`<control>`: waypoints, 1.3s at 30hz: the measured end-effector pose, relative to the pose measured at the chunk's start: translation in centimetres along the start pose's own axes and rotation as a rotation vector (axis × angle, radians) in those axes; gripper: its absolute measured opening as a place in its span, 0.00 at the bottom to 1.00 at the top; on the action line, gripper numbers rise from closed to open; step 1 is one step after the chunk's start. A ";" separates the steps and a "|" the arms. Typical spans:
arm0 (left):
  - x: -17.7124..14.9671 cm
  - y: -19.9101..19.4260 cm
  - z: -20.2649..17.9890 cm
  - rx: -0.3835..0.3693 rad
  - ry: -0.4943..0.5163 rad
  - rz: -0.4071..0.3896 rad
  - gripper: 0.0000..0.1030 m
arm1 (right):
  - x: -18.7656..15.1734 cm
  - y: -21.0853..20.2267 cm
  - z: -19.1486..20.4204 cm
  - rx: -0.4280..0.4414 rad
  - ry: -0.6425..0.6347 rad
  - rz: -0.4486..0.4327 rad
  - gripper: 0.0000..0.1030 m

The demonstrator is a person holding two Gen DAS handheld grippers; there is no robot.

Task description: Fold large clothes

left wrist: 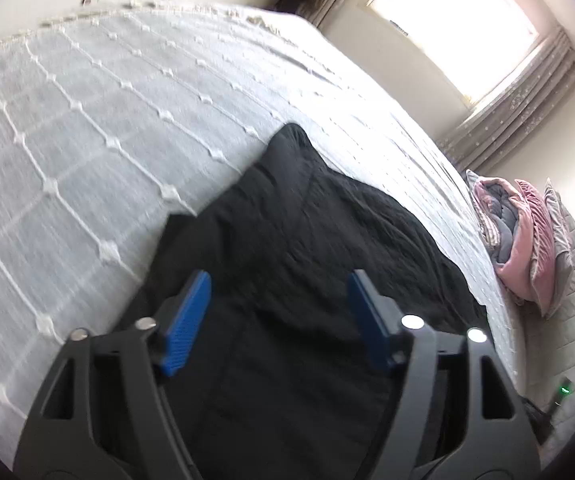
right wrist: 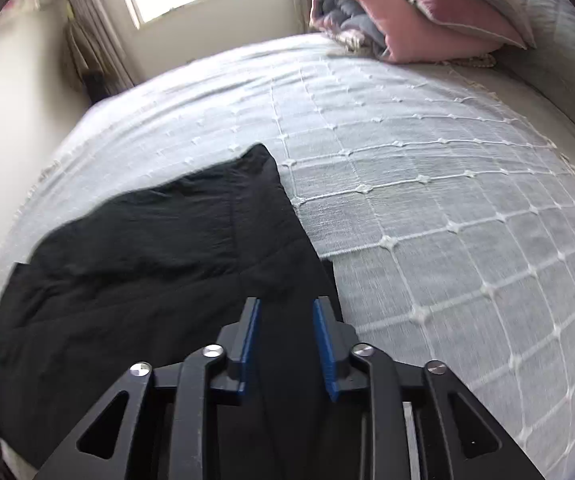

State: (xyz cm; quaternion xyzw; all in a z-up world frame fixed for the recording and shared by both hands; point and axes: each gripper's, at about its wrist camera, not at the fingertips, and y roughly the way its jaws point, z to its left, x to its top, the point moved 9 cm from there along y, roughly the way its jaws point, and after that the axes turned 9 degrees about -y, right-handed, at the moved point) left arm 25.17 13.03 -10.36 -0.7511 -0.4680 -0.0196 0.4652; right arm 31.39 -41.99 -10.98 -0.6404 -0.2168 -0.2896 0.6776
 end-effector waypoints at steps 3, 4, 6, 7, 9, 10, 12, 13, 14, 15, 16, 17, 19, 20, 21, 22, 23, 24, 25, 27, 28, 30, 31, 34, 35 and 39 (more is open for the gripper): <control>-1.1 2.5 0.7 0.097 0.078 0.074 0.75 | -2.2 0.3 1.0 0.056 0.008 0.033 0.64; -1.1 2.3 0.4 0.110 0.096 0.055 0.75 | -3.5 1.7 0.8 0.007 -0.023 0.095 0.64; -1.1 1.5 0.0 0.115 0.108 0.038 0.75 | -4.3 3.3 0.4 -0.084 -0.098 0.127 0.70; -1.0 1.0 0.1 0.100 0.090 0.040 0.75 | -4.4 3.0 0.1 -0.111 -0.116 0.113 0.78; -0.7 -0.2 0.9 0.052 0.008 0.046 0.75 | -4.0 1.9 -0.7 -0.155 -0.090 0.100 0.79; -0.6 -0.8 1.4 0.024 -0.040 0.049 0.75 | -3.7 1.0 -1.0 -0.161 -0.067 0.080 0.79; -0.6 -2.8 2.7 -0.047 -0.131 0.049 0.75 | -3.1 -1.2 -1.4 -0.191 -0.059 0.023 0.79; -0.5 -3.5 3.0 -0.062 -0.148 0.047 0.75 | -2.8 -2.0 -1.6 -0.207 -0.058 0.004 0.79; -0.7 -4.4 3.9 -0.059 -0.152 0.047 0.75 | -2.6 -3.0 -1.6 -0.216 -0.049 -0.016 0.79; -1.1 -4.8 4.3 -0.047 -0.149 0.050 0.75 | -2.7 -3.7 -1.3 -0.200 -0.031 -0.026 0.79; -1.5 -5.3 5.0 -0.035 -0.152 0.059 0.75 | -2.9 -4.2 -0.8 -0.159 -0.011 -0.030 0.79; -1.9 -5.7 5.7 -0.037 -0.169 0.074 0.75 | -3.1 -4.6 -0.2 -0.119 0.004 -0.032 0.79; -2.5 -6.2 6.7 -0.066 -0.222 0.107 0.75 | -3.7 -5.7 1.3 -0.028 0.033 -0.040 0.79; -2.8 -6.5 7.4 -0.084 -0.259 0.124 0.75 | -4.0 -6.2 2.5 0.007 0.029 -0.043 0.79; -3.3 -7.0 7.9 -0.102 -0.291 0.132 0.75 | -4.2 -6.5 3.3 0.023 0.017 -0.046 0.79; -3.8 -7.6 8.4 -0.117 -0.317 0.142 0.75 | -4.4 -6.9 4.4 0.037 -0.005 -0.049 0.79; -4.5 -8.1 8.8 -0.123 -0.331 0.162 0.75 | -4.7 -7.0 5.3 0.045 -0.024 -0.050 0.80; -5.3 -8.5 9.0 -0.130 -0.337 0.178 0.75 | -5.1 -7.2 6.4 0.054 -0.054 -0.046 0.80; -6.2 -9.0 9.3 -0.151 -0.352 0.196 0.75 | -5.4 -7.3 7.0 0.060 -0.073 -0.040 0.80; -8.1 -9.2 9.8 -0.184 -0.398 0.228 0.75 | -6.1 -6.8 8.2 0.076 -0.104 -0.021 0.80; -8.9 -9.0 9.9 -0.196 -0.422 0.245 0.75 | -6.2 -6.6 8.3 0.083 -0.113 -0.013 0.80; -10.4 -7.8 9.5 -0.204 -0.445 0.296 0.75 | -6.7 -6.2 9.1 0.095 -0.126 0.004 0.80; -11.0 -6.9 9.0 -0.202 -0.442 0.325 0.75 | -6.9 -6.0 9.4 0.099 -0.127 0.009 0.80; -10.7 -5.4 7.5 -0.166 -0.395 0.302 0.75 | -7.5 -5.6 9.9 0.114 -0.129 0.020 0.80; -10.2 -5.0 6.6 -0.149 -0.361 0.267 0.75 | -7.6 -5.5 9.9 0.113 -0.131 0.025 0.80; -9.8 -3.6 4.6 -0.093 -0.287 0.206 0.75 | -8.0 -5.1 9.4 0.094 -0.137 0.032 0.80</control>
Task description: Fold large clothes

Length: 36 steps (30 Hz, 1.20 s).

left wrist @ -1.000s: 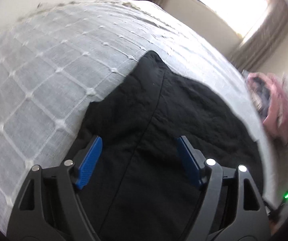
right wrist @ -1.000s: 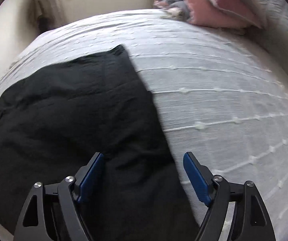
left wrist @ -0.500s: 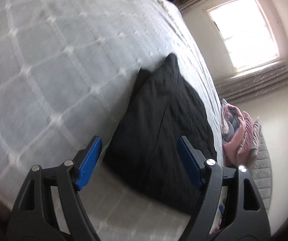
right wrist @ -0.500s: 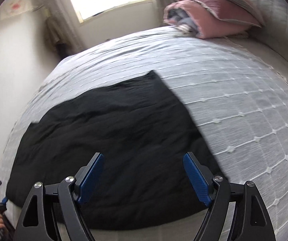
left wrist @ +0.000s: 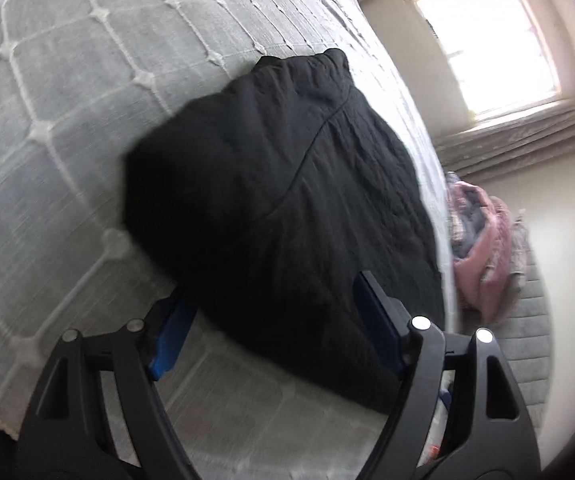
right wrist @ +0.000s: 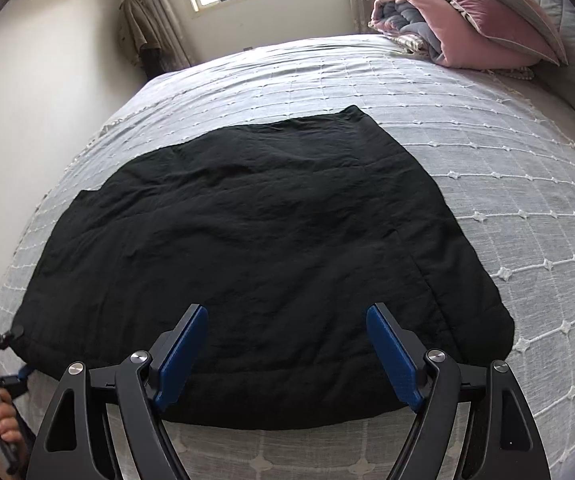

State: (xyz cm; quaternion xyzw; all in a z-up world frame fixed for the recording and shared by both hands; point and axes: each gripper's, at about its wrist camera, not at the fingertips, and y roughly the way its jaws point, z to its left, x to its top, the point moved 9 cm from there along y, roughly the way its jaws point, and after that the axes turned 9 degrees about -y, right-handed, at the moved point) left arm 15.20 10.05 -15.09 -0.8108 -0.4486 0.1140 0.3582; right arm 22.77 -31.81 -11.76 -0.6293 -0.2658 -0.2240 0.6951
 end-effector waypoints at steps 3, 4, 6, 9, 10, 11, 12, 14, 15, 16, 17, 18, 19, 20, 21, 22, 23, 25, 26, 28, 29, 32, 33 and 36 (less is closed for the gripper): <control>0.3 1.1 -0.1 0.008 -0.037 -0.033 0.75 | -0.4 0.1 -0.5 0.008 0.026 0.015 0.80; 0.4 1.1 -0.2 -0.008 -0.061 -0.048 0.75 | -0.5 0.2 -0.7 0.015 0.036 0.021 0.80; 0.6 1.1 -0.6 -0.031 -0.089 -0.067 0.75 | -0.6 0.3 -0.8 0.028 0.047 0.028 0.80; 1.0 1.6 -1.0 -0.044 -0.117 -0.087 0.75 | -0.8 0.6 -0.7 0.038 0.051 0.040 0.80; 1.1 1.7 -1.1 -0.049 -0.124 -0.095 0.75 | -0.9 0.8 -0.5 0.043 0.051 0.044 0.80; 1.1 1.7 -1.3 -0.056 -0.126 -0.104 0.75 | -0.9 0.9 -0.3 0.049 0.049 0.048 0.80; 1.2 1.6 -1.6 -0.068 -0.125 -0.119 0.74 | -0.9 1.0 -0.1 0.053 0.046 0.051 0.80; 1.3 1.1 -2.2 -0.090 -0.117 -0.154 0.60 | -1.0 1.1 0.1 0.046 0.027 0.056 0.80; 1.5 0.7 -2.4 -0.105 -0.112 -0.166 0.49 | -1.1 1.1 0.2 0.040 0.020 0.057 0.80; 1.6 0.2 -2.7 -0.126 -0.109 -0.176 0.47 | -1.1 1.2 0.2 0.031 0.014 0.061 0.80; 1.6 -0.1 -3.4 -0.158 -0.104 -0.181 0.47 | -1.2 1.3 0.2 0.028 0.013 0.065 0.80; 1.8 0.1 -3.8 -0.166 -0.098 -0.182 0.49 | -1.2 1.4 0.2 0.029 0.014 0.065 0.80; 1.8 0.4 -4.2 -0.163 -0.082 -0.178 0.56 | -1.2 1.4 0.2 0.030 0.015 0.065 0.80; 1.8 0.8 -4.5 -0.155 -0.072 -0.172 0.60 | -1.2 1.4 0.4 0.034 0.014 0.064 0.80; 1.8 1.4 -4.7 -0.139 -0.067 -0.167 0.62 | -1.2 1.4 0.6 0.037 0.010 0.064 0.80; 1.9 1.8 -4.7 -0.132 -0.070 -0.165 0.62 | -1.2 1.4 0.9 0.043 0.001 0.061 0.80; 2.1 2.3 -5.0 -0.132 -0.075 -0.159 0.62 | -1.1 1.4 1.2 0.046 -0.006 0.057 0.78; 2.3 2.3 -5.6 -0.146 -0.064 -0.163 0.47 | -0.9 1.2 2.0 0.046 -0.033 0.033 0.64; 2.4 2.2 -6.2 -0.148 -0.039 -0.172 0.36 | -0.9 1.2 2.3 0.040 -0.049 0.026 0.53; 2.1 1.3 -7.3 -0.156 0.023 -0.201 0.27 | -1.0 1.4 2.5 0.031 -0.068 0.030 0.32; 2.0 0.6 -8.0 -0.166 0.051 -0.224 0.26 | -1.1 1.7 2.6 0.027 -0.077 0.040 0.27; 0.9 -1.7 -11.1 -0.218 0.184 -0.287 0.24 | -1.4 2.2 2.8 0.030 -0.080 0.057 0.26; 0.5 -2.3 -12.3 -0.227 0.235 -0.309 0.24 | -1.4 2.3 2.8 0.035 -0.075 0.059 0.26; -2.0 -4.2 -16.2 -0.258 0.429 -0.375 0.24 | -1.3 2.4 2.9 0.056 -0.060 0.058 0.26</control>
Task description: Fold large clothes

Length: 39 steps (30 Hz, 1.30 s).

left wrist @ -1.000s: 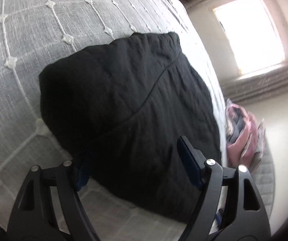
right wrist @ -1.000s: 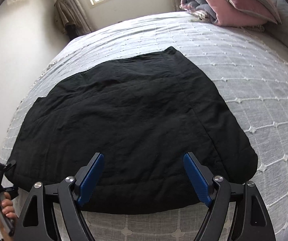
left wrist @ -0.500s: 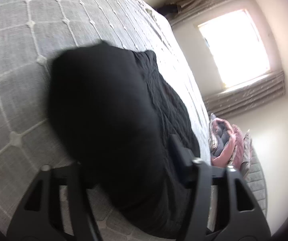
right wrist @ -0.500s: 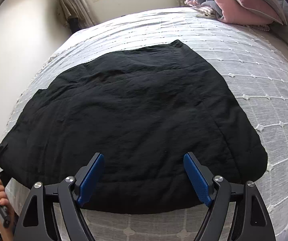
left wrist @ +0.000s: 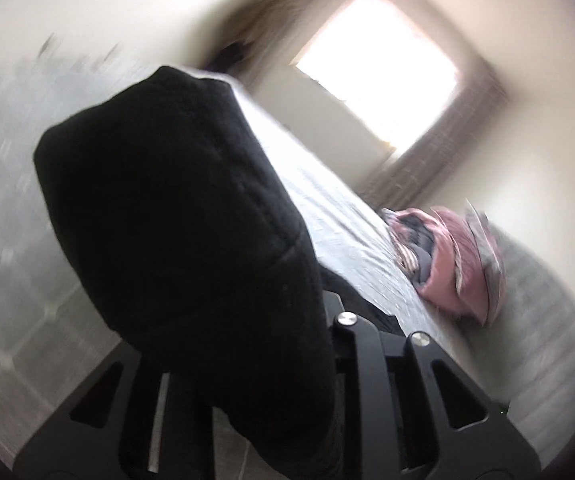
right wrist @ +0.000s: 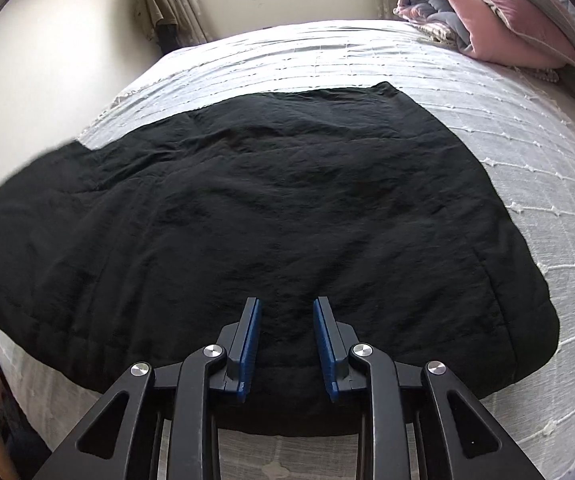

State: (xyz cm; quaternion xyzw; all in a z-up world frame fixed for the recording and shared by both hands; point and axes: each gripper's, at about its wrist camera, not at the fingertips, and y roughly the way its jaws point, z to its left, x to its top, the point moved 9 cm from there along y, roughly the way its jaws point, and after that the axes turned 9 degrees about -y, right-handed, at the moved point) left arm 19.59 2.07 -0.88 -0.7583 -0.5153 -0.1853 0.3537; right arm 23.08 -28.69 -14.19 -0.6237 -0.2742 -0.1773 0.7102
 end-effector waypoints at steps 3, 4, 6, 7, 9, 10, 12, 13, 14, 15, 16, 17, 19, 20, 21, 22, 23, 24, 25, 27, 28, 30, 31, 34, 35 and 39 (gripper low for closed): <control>-0.7 -0.1 -3.4 -0.031 0.146 -0.025 0.24 | 0.6 -0.9 1.3 0.029 -0.044 -0.049 0.26; -1.0 -0.1 -4.1 -0.042 0.171 -0.025 0.24 | 0.9 -1.4 2.4 0.036 -0.092 -0.079 0.26; -1.4 -0.1 -5.3 -0.070 0.205 -0.019 0.24 | 1.0 -2.1 4.3 0.046 -0.171 -0.113 0.25; -1.4 -0.2 -5.7 -0.089 0.211 -0.017 0.24 | 1.1 -2.3 5.4 0.053 -0.205 -0.130 0.19; -1.1 0.1 -6.3 -0.118 0.210 -0.016 0.24 | 1.1 -2.3 7.1 0.077 -0.238 -0.146 0.13; -1.0 0.1 -6.5 -0.132 0.209 -0.016 0.24 | 1.1 -2.2 8.0 0.096 -0.249 -0.152 0.11; -0.9 0.0 -6.7 -0.158 0.217 -0.017 0.24 | 1.1 -1.4 10.1 0.142 -0.284 -0.148 0.09; -1.0 -0.2 -6.9 -0.166 0.228 -0.020 0.24 | 1.1 -1.0 10.9 0.161 -0.297 -0.148 0.09; -1.1 -0.2 -6.9 -0.171 0.239 -0.021 0.24 | 1.0 -0.6 11.6 0.170 -0.309 -0.146 0.09; -1.3 -0.6 -6.9 -0.174 0.245 -0.019 0.24 | 0.9 -0.1 12.4 0.176 -0.330 -0.138 0.09; -1.3 -0.6 -6.9 -0.178 0.249 -0.016 0.24 | 0.6 0.5 13.1 0.173 -0.352 -0.121 0.09; -1.3 -0.5 -7.0 -0.182 0.249 -0.014 0.24 | 0.3 1.1 13.4 0.168 -0.361 -0.103 0.09; -1.4 -0.4 -6.9 -0.198 0.244 0.008 0.24 | -0.2 2.5 14.1 0.159 -0.370 -0.078 0.09; -1.7 -0.5 -7.0 -0.204 0.243 0.017 0.24 | -0.2 3.0 14.3 0.165 -0.366 -0.072 0.08; -1.5 -0.7 -6.6 -0.204 0.247 0.019 0.24 | -0.2 3.3 14.2 0.174 -0.356 -0.066 0.08; -1.8 -0.7 -7.0 -0.206 0.265 0.019 0.24 | -0.1 3.6 14.2 0.192 -0.337 -0.055 0.08; -2.1 -0.8 -7.5 -0.216 0.288 0.020 0.24 | 0.0 4.0 14.0 0.215 -0.311 -0.045 0.08; -2.3 -1.0 -7.3 -0.229 0.302 0.027 0.24 | 0.1 4.3 13.9 0.238 -0.284 -0.037 0.08; -2.6 -1.1 -7.5 -0.245 0.315 0.038 0.24 | 0.1 4.7 13.7 0.268 -0.251 -0.026 0.08; -3.5 -1.1 -8.5 -0.265 0.358 0.051 0.24 | 0.0 5.3 13.6 0.324 -0.201 -0.014 0.08; -4.0 -1.2 -9.1 -0.268 0.387 0.053 0.24 | 0.0 5.4 13.2 0.342 -0.187 -0.009 0.08; -4.6 -1.3 -9.8 -0.276 0.423 0.052 0.24 | 0.1 5.3 13.1 0.351 -0.193 -0.003 0.08; -4.6 -1.5 -10.0 -0.284 0.430 0.048 0.24 | 0.3 5.0 13.0 0.358 -0.197 0.004 0.08; -4.1 -1.9 -10.4 -0.307 0.426 0.051 0.24 | 1.4 3.8 11.8 0.385 -0.134 -0.010 0.09; -3.9 -2.0 -10.5 -0.310 0.421 0.053 0.24 | 2.1 3.4 11.0 0.370 -0.113 -0.030 0.09; -4.4 -1.1 -11.9 -0.300 0.445 0.064 0.24 | 3.1 3.0 8.0 0.312 -0.029 -0.037 0.09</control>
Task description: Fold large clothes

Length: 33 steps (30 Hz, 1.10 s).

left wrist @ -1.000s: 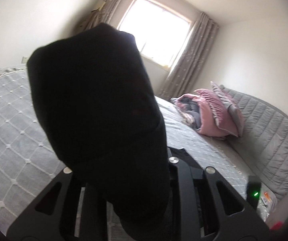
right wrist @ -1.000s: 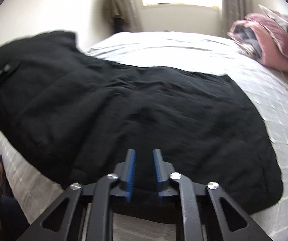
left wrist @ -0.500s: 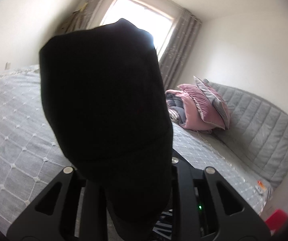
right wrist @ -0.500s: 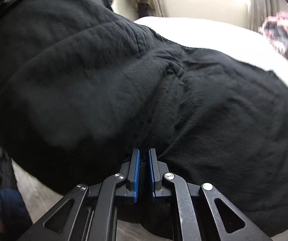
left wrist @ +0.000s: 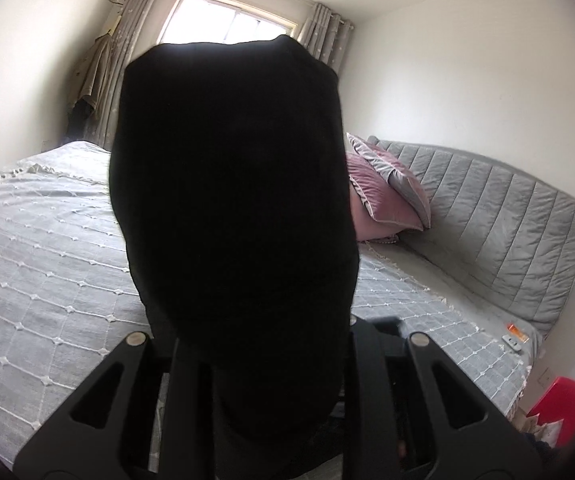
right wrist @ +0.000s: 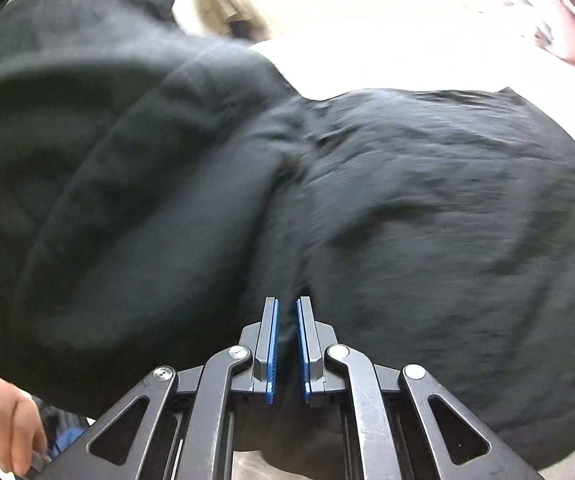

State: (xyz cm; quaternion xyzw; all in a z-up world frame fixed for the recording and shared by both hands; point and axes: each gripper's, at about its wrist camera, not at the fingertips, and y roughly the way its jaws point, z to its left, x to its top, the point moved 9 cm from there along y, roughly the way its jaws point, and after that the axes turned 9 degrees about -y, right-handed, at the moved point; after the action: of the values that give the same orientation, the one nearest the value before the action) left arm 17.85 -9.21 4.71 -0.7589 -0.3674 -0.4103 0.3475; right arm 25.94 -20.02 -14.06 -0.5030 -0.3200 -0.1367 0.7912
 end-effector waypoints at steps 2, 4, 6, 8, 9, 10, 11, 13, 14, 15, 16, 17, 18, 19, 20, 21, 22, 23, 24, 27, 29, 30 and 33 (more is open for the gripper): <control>0.2 0.7 -0.8 0.005 0.022 0.011 0.24 | 0.4 -1.4 -1.7 -0.024 0.057 -0.026 0.09; 0.2 1.2 -1.5 0.011 0.026 0.022 0.24 | 1.0 -3.0 -3.5 -0.061 0.101 -0.065 0.09; 0.0 1.8 -2.5 0.002 0.017 0.026 0.24 | 1.2 -4.8 -5.3 -0.084 0.145 -0.100 0.09; -0.4 2.7 -3.8 -0.010 0.019 0.037 0.24 | 1.3 -6.5 -7.6 -0.123 0.205 -0.129 0.10; -0.9 3.1 -4.2 -0.009 0.032 0.044 0.24 | 1.5 -7.3 -9.0 -0.146 0.235 -0.141 0.10; -1.3 3.6 -5.1 -0.004 0.053 0.051 0.24 | 1.4 -8.3 -10.6 -0.172 0.277 -0.157 0.10; -1.7 4.0 -5.9 -0.001 0.067 0.054 0.24 | 1.3 -9.1 -11.8 -0.196 0.309 -0.169 0.11; -2.8 5.3 -7.7 -0.001 0.085 0.077 0.24 | 1.0 -11.0 -15.1 -0.253 0.399 -0.203 0.11; -3.3 5.9 -8.6 -0.004 0.087 0.088 0.23 | 0.8 -11.7 -16.3 -0.264 0.440 -0.217 0.11; -4.0 6.7 -9.3 -0.008 0.090 0.103 0.24 | 0.4 -12.6 -17.8 -0.263 0.500 -0.238 0.11; -4.8 7.5 -10.0 -0.011 0.095 0.120 0.24 | 0.0 -13.4 -19.0 -0.248 0.557 -0.258 0.13; -5.5 8.2 -10.5 -0.008 0.101 0.134 0.24 | -0.6 -14.3 -19.9 -0.225 0.610 -0.279 0.14; -6.5 9.2 -11.0 0.003 0.110 0.155 0.24 | -0.5 -14.3 -21.0 -0.210 0.640 -0.291 0.14; -7.7 10.1 -11.4 0.017 0.122 0.178 0.24 | -0.7 -14.9 -21.7 -0.194 0.664 -0.303 0.14; -9.0 11.1 -11.9 0.029 0.141 0.207 0.24 | -1.0 -15.5 -22.1 -0.191 0.672 -0.310 0.14; -10.7 12.2 -12.4 0.045 0.176 0.247 0.25 | -1.3 -16.0 -22.3 -0.197 0.674 -0.315 0.14; -12.6 13.3 -12.8 0.069 0.214 0.289 0.28 | -1.5 -16.4 -22.7 -0.215 0.671 -0.318 0.14; -14.3 14.2 -12.9 0.096 0.244 0.330 0.29 | -1.9 -16.8 -22.8 -0.230 0.669 -0.315 0.14; -16.4 15.2 -13.0 0.130 0.283 0.384 0.37 | -2.0 -16.6 -23.3 -0.247 0.669 -0.305 0.14; -19.8 15.8 -14.1 0.146 0.389 0.438 0.62 | -3.0 -16.6 -24.0 -0.242 0.678 -0.273 0.16; -19.8 15.0 -15.2 0.119 0.412 0.428 0.69 | -3.1 -16.5 -24.2 -0.199 0.701 -0.273 0.18; -19.6 14.4 -15.7 0.104 0.403 0.438 0.71 | -3.2 -16.8 -24.2 -0.189 0.707 -0.278 0.19; -18.2 11.3 -16.4 0.055 0.347 0.480 0.71 | -3.0 -18.8 -23.9 -0.170 0.687 -0.327 0.23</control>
State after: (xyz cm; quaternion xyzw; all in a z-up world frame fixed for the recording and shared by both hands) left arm 14.21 -33.25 -6.89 -0.7329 -0.1234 -0.4299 0.5127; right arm 22.36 -50.04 -9.61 -0.4342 -0.1000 -0.4472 0.7756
